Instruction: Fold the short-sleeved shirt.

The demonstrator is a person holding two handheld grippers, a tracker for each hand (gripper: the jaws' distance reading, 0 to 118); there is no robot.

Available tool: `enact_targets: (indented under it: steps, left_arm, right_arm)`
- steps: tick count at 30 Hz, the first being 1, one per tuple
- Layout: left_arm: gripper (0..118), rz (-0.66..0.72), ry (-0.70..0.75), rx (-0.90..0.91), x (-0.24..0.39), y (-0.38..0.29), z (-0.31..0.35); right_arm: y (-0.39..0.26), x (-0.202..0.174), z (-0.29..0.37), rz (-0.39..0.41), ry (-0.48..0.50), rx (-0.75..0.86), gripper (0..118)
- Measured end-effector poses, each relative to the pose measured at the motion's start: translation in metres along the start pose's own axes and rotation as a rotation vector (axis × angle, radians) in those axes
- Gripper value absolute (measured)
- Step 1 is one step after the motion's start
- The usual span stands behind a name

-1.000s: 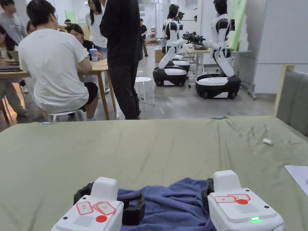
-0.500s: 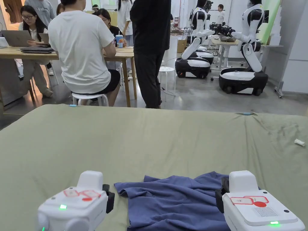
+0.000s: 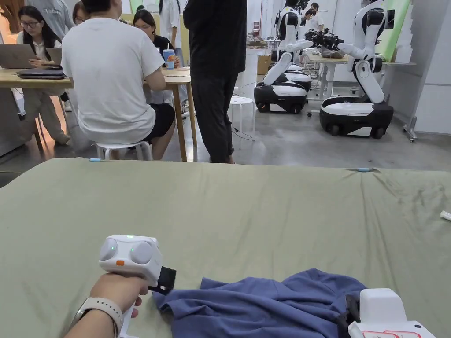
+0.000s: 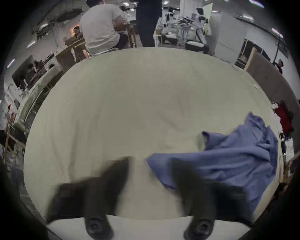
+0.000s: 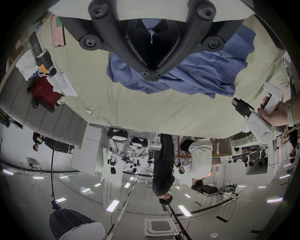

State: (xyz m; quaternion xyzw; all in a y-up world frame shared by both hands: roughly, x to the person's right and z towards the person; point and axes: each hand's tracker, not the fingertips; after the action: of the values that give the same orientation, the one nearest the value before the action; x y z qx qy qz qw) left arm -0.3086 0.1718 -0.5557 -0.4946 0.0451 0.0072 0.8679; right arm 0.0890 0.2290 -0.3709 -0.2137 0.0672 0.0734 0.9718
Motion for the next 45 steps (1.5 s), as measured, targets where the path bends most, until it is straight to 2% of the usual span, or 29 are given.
enact_targets:
  steps: [1,2,6,7,8,10,11,12,13,14,18,22,29,31,35,38,39,40,41,42,43,45]
  left_arm:
    - [112,-0.009,-0.003,-0.018,0.003,0.001,-0.008]
    - [118,-0.017,-0.008,-0.010,0.004,-0.002,-0.011]
    - [111,0.004,-0.024,-0.021,0.012,-0.002,-0.030]
    - [105,0.014,-0.020,-0.025,0.014,-0.002,-0.034]
    - [92,0.015,-0.023,-0.029,0.017,-0.003,-0.037]
    - [53,-0.012,-0.045,-0.053,0.021,-0.007,-0.041]
    - [48,-0.015,-0.041,-0.047,0.024,-0.010,-0.039]
    - [35,-0.018,-0.032,-0.034,0.027,-0.010,-0.035]
    - [7,-0.030,-0.038,-0.034,0.028,-0.010,-0.033]
    - [2,-0.044,-0.040,-0.036,0.025,-0.009,-0.033]
    - [1,-0.049,-0.042,-0.026,0.021,-0.010,-0.021]
    - [1,-0.091,-0.054,0.087,0.023,-0.009,0.017]
    - [1,-0.116,-0.077,0.169,0.028,-0.021,0.054]
    - [1,-0.100,-0.100,0.176,0.032,-0.026,0.062]
    - [1,-0.098,-0.109,0.184,0.034,-0.027,0.064]
    - [1,-0.100,-0.112,0.188,0.035,-0.026,0.065]
    - [1,-0.105,-0.109,0.188,0.035,-0.026,0.065]
    - [1,-0.109,-0.107,0.186,0.035,-0.027,0.065]
    - [1,-0.112,-0.109,0.184,0.036,-0.027,0.065]
    - [1,-0.113,-0.110,0.183,0.035,-0.026,0.064]
    - [1,-0.115,-0.110,0.183,0.036,-0.026,0.063]
    - [1,-0.116,-0.112,0.180,0.036,-0.028,0.062]
  right_arm:
    - [-0.001,0.002,-0.004,-0.001,-0.001,-0.004,0]
    - [-0.002,0.004,-0.007,0.000,-0.004,-0.009,0]
    - [-0.005,0.012,-0.015,-0.005,-0.014,-0.027,0]
    - [-0.006,0.013,-0.017,-0.006,-0.017,-0.032,0]
    - [-0.009,0.015,-0.020,-0.009,-0.017,-0.035,0]
    - [-0.011,0.018,-0.021,-0.010,-0.020,-0.040,0]
    - [-0.012,0.019,-0.020,-0.008,-0.023,-0.042,0]
    - [-0.010,0.019,-0.017,-0.005,-0.025,-0.044,0]
    - [-0.010,0.021,-0.017,-0.005,-0.027,-0.046,0]
    - [-0.010,0.022,-0.015,-0.007,-0.028,-0.046,0]
    - [-0.009,0.027,-0.009,-0.010,-0.030,-0.043,0]
    - [-0.001,0.044,-0.007,0.001,-0.049,-0.066,0]
    - [0.012,0.140,-0.071,-0.055,-0.089,-0.252,0]
    - [0.017,0.160,-0.093,-0.045,-0.090,-0.296,0]
    - [0.011,0.169,-0.124,0.024,-0.042,-0.390,0]
    - [0.001,0.165,-0.142,0.014,-0.015,-0.407,0]
    - [-0.005,0.168,-0.155,0.007,-0.013,-0.407,5]
    - [-0.010,0.170,-0.167,-0.001,-0.027,-0.403,37]
    - [-0.014,0.172,-0.175,-0.004,-0.049,-0.405,77]
    - [-0.020,0.173,-0.185,-0.008,-0.073,-0.428,110]
    - [-0.024,0.174,-0.190,-0.009,-0.084,-0.469,118]
    - [-0.027,0.172,-0.191,-0.007,-0.056,-0.444,107]
